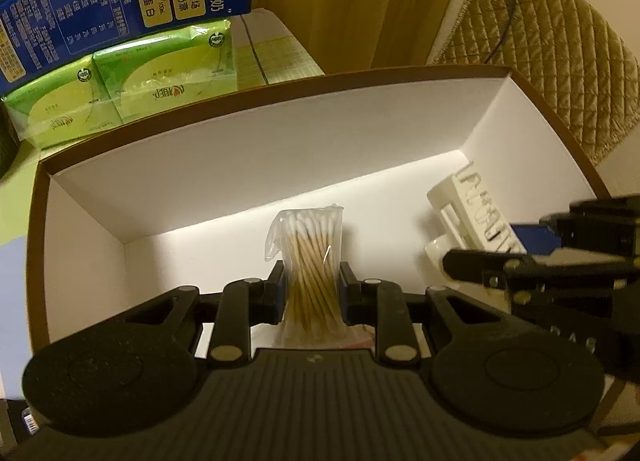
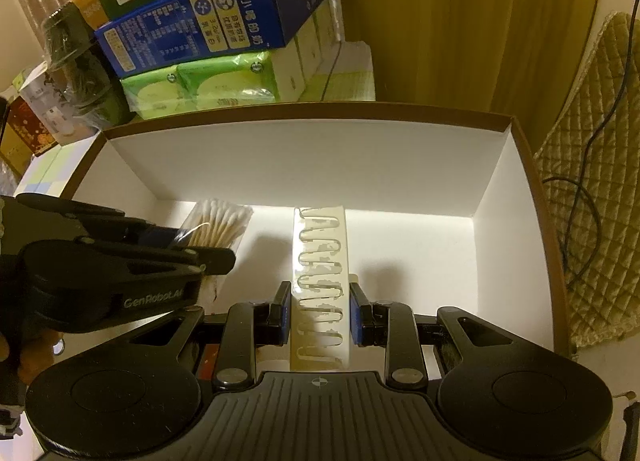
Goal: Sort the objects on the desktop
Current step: 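Carry the white holder and cotton swab bag with both tools into the box, then open both tools to release the holder and swab bag in the box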
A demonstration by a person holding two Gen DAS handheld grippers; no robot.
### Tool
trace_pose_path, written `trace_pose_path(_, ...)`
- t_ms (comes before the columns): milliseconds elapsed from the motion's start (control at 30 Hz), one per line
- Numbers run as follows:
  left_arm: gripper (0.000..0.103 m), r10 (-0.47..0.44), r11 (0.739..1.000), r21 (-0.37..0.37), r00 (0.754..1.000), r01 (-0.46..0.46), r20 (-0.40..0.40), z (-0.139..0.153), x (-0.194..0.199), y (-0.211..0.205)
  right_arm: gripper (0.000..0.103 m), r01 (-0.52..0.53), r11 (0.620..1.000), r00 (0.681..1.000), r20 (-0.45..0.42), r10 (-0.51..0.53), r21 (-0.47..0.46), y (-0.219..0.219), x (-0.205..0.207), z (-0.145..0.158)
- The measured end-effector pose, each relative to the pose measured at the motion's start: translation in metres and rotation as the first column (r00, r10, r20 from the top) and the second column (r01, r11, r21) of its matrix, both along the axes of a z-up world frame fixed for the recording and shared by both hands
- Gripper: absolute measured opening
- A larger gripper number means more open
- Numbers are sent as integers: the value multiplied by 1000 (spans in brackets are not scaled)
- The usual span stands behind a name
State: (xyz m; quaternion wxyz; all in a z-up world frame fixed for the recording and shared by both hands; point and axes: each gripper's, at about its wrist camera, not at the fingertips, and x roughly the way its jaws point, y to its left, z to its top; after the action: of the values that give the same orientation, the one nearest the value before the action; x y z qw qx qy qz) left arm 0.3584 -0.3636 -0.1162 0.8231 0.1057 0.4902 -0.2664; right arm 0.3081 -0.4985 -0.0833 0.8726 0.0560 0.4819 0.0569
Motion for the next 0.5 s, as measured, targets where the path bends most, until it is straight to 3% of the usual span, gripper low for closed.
trace_pose_path(167, 22, 17, 1000, -9, 1000, -17, -2, -2, 6, -4, 25, -4, 1000, 1000, -1, 4, 8, 3, 6, 0)
trace_pose_path(233, 36, 9, 1000, -27, 1000, -9, -20, -2, 8, -3, 25, -7, 1000, 1000, -1, 7, 10, 3, 8, -1)
trace_pose_path(300, 43, 12, 1000, -29, 1000, -12, -11, 0, 8, -2, 25, -10, 1000, 1000, -2, 10, 12, 4, 10, -1)
trace_pose_path(500, 46, 10, 1000, -26, 1000, -10, 16, 7, 8, 5, 25, -26, 1000, 1000, -10, 26, 14, 9, 15, -5)
